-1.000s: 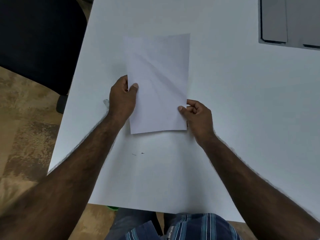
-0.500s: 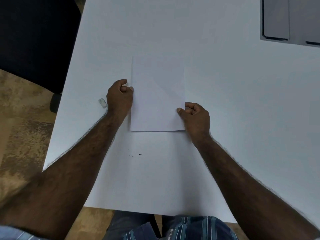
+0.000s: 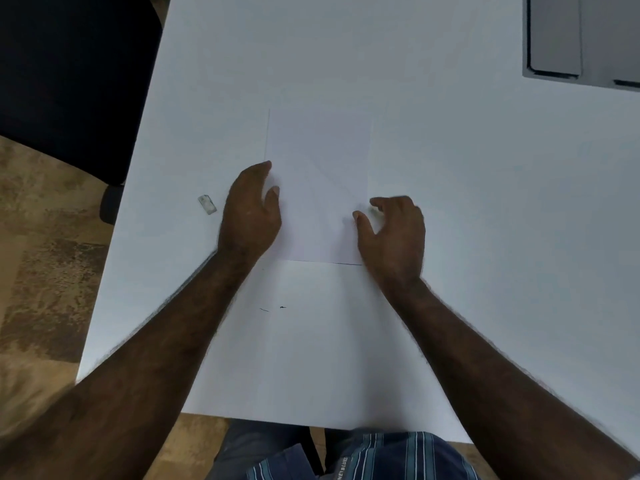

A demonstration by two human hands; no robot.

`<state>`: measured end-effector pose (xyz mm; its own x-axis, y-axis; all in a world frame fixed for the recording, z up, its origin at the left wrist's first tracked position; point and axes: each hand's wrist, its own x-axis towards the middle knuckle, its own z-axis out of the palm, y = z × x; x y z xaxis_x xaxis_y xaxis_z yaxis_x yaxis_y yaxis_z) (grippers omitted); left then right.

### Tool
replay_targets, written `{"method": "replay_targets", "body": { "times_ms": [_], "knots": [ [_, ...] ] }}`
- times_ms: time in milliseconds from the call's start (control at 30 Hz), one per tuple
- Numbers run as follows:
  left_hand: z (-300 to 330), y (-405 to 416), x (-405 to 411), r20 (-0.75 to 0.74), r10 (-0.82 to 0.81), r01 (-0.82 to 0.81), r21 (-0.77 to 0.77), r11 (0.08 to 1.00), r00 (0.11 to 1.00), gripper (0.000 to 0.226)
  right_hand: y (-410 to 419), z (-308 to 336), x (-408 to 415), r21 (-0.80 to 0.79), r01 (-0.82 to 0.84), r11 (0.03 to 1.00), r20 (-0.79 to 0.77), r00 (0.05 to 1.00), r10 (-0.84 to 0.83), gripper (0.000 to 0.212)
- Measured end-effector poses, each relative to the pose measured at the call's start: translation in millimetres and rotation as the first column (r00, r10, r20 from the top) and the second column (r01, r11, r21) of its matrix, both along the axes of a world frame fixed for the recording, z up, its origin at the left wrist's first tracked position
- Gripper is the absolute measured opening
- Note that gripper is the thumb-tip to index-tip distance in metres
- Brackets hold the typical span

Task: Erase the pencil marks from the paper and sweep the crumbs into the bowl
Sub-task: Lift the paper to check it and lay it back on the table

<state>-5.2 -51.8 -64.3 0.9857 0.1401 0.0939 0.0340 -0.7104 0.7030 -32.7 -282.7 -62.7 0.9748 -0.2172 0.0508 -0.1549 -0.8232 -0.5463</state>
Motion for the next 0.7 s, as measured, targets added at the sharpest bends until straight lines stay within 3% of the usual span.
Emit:
{"method": "replay_targets", "body": {
  "times_ms": [133, 233, 333, 533, 700],
  "knots": [
    [-9.8, 2.2, 22.4, -0.022, -0.358, 0.345, 0.331, 0.878, 0.934, 0.054, 16.8, -13.0, 26.1, -0.15, -0.297, 0.943, 0.17, 0.932, 0.321, 0.041],
    [-16.6, 4.9, 44.6, -0.111, -0.441, 0.441, 0.45, 0.777, 0.891, 0.06, 40.2, -16.6, 52.5, -0.198, -0.506, 0.84, 0.052, 0.85, 0.524, 0.064],
    [-32.4, 9.4, 47.7, -0.171, -0.463, 0.485, 0.468, 0.739, 0.87, 0.063, 60.9, -26.3, 72.8, -0.258, -0.648, 0.717, -0.086, 0.754, 0.651, 0.086],
    [-49.9, 11.6, 43.9, -0.11, -0.424, 0.419, 0.497, 0.76, 0.899, 0.059, 62.3, -42.8, 81.0, -0.36, -0.647, 0.673, -0.151, 0.752, 0.642, 0.096],
    [-49.4, 9.9, 39.7, -0.05, -0.408, 0.368, 0.541, 0.756, 0.912, 0.055, 26.0, -47.2, 93.8, -0.382, -0.484, 0.787, -0.162, 0.874, 0.458, 0.095]
  ]
}}
